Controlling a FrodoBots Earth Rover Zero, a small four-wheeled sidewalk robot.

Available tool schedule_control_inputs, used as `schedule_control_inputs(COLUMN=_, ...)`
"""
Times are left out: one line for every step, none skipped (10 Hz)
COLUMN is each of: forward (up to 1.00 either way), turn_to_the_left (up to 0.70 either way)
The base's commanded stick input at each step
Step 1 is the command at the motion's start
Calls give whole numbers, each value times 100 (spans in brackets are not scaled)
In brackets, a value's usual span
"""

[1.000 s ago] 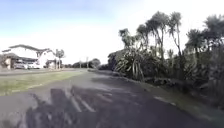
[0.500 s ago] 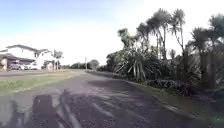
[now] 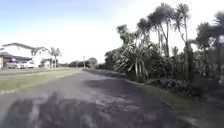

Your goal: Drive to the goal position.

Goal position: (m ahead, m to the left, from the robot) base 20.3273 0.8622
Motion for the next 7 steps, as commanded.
schedule_control_inputs(forward=100, turn_to_the_left=27)
schedule_control_inputs(forward=100, turn_to_the_left=27)
schedule_control_inputs(forward=100, turn_to_the_left=27)
schedule_control_inputs(forward=100, turn_to_the_left=27)
schedule_control_inputs(forward=100, turn_to_the_left=9)
schedule_control_inputs(forward=100, turn_to_the_left=0)
schedule_control_inputs(forward=100, turn_to_the_left=0)
